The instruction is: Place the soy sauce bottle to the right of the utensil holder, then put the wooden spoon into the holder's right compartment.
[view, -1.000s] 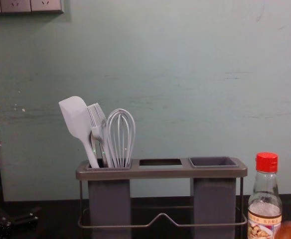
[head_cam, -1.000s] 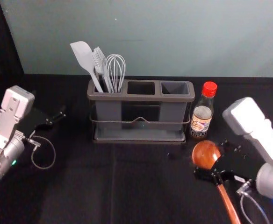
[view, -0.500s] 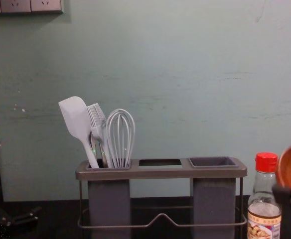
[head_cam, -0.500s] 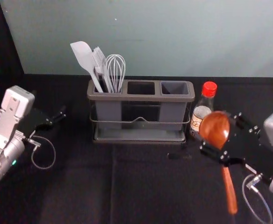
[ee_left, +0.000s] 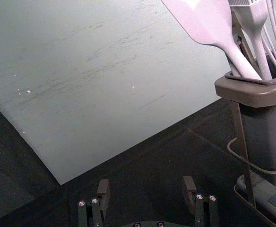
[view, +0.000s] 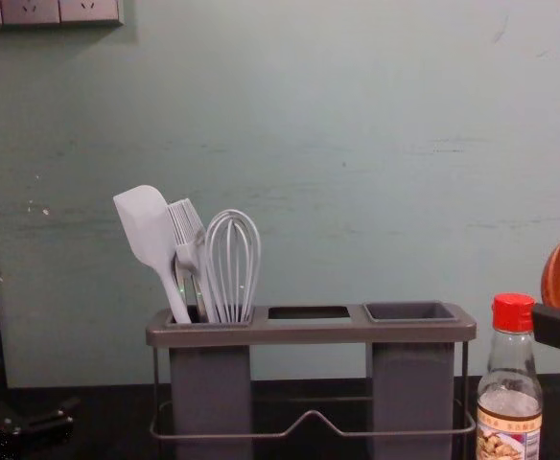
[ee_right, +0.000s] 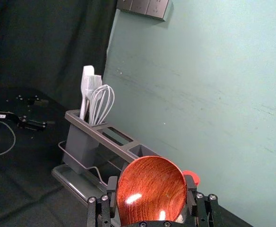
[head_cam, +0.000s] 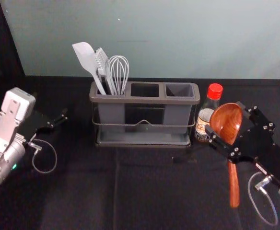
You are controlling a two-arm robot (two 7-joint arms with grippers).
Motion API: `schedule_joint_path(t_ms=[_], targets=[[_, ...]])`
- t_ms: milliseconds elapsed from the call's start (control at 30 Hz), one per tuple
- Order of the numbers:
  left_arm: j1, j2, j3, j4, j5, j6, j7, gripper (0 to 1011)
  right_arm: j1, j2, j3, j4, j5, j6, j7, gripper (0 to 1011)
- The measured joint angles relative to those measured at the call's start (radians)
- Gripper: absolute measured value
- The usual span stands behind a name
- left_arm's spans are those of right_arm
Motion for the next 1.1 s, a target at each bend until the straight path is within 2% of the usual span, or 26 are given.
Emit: schedule_joint_path(t_ms=[867,967,1067,1100], targets=[[0.000,0.000,0.000,0.000,0.000,0.000,0.000,1005,-0.001,0.002,0.000,-0.001,0.000,-0.004,0.003,848],[0.000,0.000,0.000,0.000,0.000,0.000,0.000,1005,0.001,-0.007,0.005,-0.004,0.001,-0.030,-0.003,849],[0.000,0.000,0.000,0.000,0.000,0.000,0.000,1005,0.018,-0.028,0.015,-0.021,-0.002,-0.092,-0.023,849],[0.000,0.000,0.000,0.000,0.000,0.000,0.000,1005,0.018,-0.028,0.015,-0.021,-0.002,-0.092,-0.023,848]])
